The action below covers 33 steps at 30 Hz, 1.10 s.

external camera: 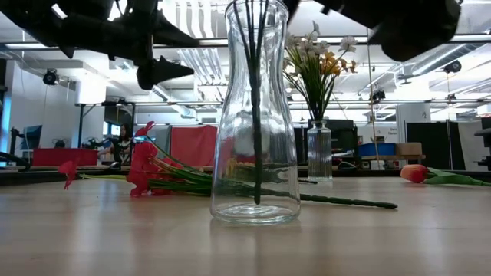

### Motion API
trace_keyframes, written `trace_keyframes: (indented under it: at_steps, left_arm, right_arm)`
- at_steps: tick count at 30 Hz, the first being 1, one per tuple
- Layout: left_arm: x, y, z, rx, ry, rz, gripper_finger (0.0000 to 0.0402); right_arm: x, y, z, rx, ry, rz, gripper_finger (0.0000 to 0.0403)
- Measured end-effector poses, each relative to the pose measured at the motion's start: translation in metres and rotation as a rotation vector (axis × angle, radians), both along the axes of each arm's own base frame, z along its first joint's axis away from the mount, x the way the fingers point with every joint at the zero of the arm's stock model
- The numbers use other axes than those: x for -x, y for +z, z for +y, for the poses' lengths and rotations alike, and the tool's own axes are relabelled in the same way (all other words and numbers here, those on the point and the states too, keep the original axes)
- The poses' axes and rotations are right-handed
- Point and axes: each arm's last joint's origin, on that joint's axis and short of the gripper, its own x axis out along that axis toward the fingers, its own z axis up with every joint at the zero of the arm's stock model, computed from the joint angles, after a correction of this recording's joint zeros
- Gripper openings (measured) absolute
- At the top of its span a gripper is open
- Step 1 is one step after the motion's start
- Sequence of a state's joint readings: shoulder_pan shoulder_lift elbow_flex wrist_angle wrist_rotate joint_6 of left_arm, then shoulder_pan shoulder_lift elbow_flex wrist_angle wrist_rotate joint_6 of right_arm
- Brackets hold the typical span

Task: Sort flowers into vase by color
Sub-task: Put the left orange flower into the bottom transparent vase

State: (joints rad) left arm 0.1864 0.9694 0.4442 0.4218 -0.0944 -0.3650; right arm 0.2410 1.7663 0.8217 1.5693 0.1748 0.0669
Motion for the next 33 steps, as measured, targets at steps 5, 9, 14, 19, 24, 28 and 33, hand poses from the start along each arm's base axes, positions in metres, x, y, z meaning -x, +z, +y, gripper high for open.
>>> trace_keyframes:
  at_steps: [5,9,14,19,24,28,33]
  left_arm:
    - [0.002,0.004,0.000,-0.029,-0.004,-0.023,0.0327]
    - [0.002,0.005,-0.001,-0.040,-0.008,-0.020,0.0327]
    - [0.002,0.003,-0.001,-0.033,-0.014,-0.010,0.0327]
    - [0.002,0.003,-0.001,-0.019,-0.023,-0.009,0.0327]
    - [0.002,0.003,-0.002,-0.011,-0.031,-0.010,0.0327]
    - [0.002,0.003,-0.002,-0.007,-0.031,-0.010,0.0327]
    - [0.002,0.003,-0.002,-0.006,-0.031,-0.010,0.0327]
  right_arm:
    - [-0.016,0.002,0.012,0.021,0.005,-0.026,0.0012]
    - [-0.019,0.007,0.019,0.029,0.034,-0.050,0.0012]
    - [-0.015,0.013,0.028,0.035,0.080,-0.074,0.0012]
    - [-0.010,0.012,0.042,0.055,0.108,-0.074,0.0012]
    - [-0.006,0.013,0.054,0.087,0.118,-0.083,0.0012]
    - [-0.006,0.014,0.057,0.077,0.128,-0.082,0.0012]
    - [-0.005,0.012,0.060,0.070,0.144,-0.079,0.0012]
